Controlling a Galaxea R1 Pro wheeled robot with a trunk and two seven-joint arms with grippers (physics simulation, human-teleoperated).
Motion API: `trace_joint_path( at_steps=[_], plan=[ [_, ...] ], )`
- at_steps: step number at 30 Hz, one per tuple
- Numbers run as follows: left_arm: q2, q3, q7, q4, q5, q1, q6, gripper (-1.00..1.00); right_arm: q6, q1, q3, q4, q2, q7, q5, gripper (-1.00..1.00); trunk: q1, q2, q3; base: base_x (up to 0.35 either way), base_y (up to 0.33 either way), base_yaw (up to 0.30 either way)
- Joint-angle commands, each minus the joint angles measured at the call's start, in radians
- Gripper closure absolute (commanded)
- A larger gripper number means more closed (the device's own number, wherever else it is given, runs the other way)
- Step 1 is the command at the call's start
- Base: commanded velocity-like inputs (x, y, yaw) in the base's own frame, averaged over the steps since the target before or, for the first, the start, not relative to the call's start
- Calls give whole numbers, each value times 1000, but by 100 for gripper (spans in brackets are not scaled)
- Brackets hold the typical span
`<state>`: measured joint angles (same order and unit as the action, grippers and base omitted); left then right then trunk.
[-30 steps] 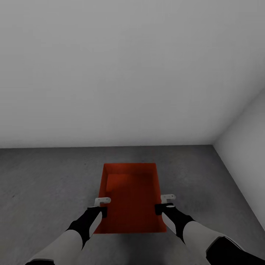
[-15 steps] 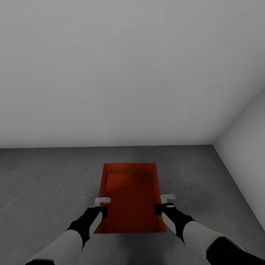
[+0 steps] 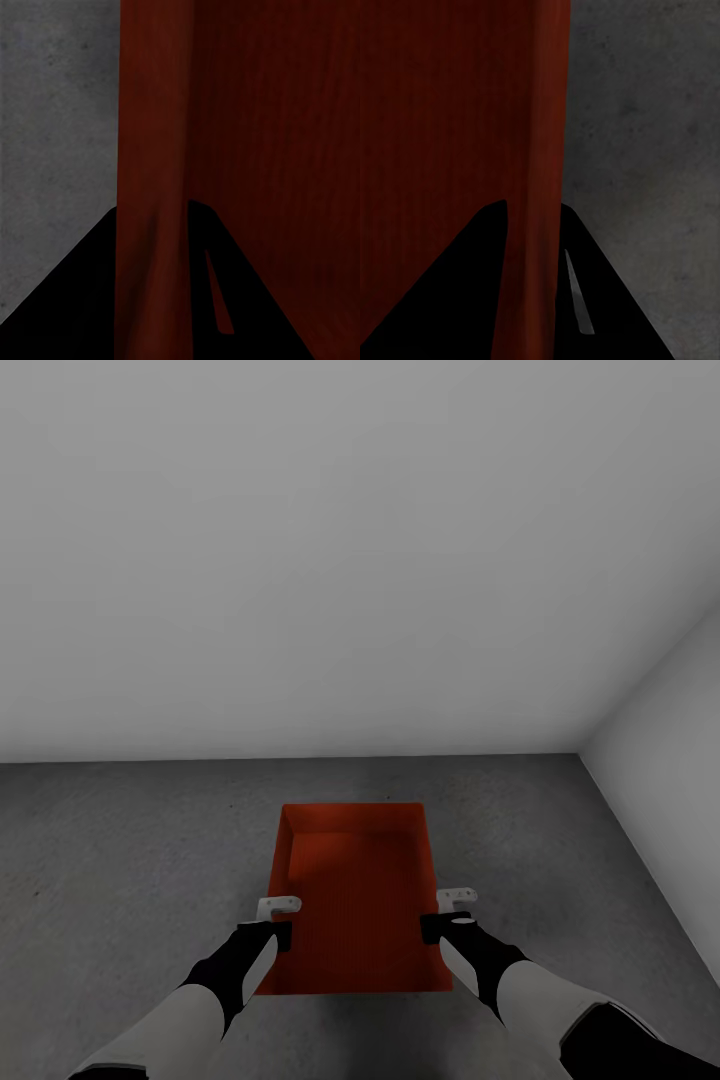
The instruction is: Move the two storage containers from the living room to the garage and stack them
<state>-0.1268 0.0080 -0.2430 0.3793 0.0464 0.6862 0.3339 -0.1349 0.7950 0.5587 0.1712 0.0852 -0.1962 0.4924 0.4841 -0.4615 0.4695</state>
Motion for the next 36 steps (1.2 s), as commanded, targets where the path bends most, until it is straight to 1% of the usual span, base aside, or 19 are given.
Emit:
trace_joint_path(
  at_steps=[1, 21, 36],
  plan=[
    [32, -8, -7, -2, 20, -1, 5, 100, 23, 1, 9, 5, -13, -6, -6, 100, 0, -1, 1, 0, 0, 0],
    [29, -6, -19, 0, 19, -1, 8, 100, 23, 2, 9, 5, -14, -6, -6, 100, 0, -1, 1, 0, 0, 0],
    [30, -7, -7, -1, 20, -1, 9, 100, 23, 2, 9, 5, -14, -6, -6, 100, 58, -106, 48, 0, 0, 0]
  ],
)
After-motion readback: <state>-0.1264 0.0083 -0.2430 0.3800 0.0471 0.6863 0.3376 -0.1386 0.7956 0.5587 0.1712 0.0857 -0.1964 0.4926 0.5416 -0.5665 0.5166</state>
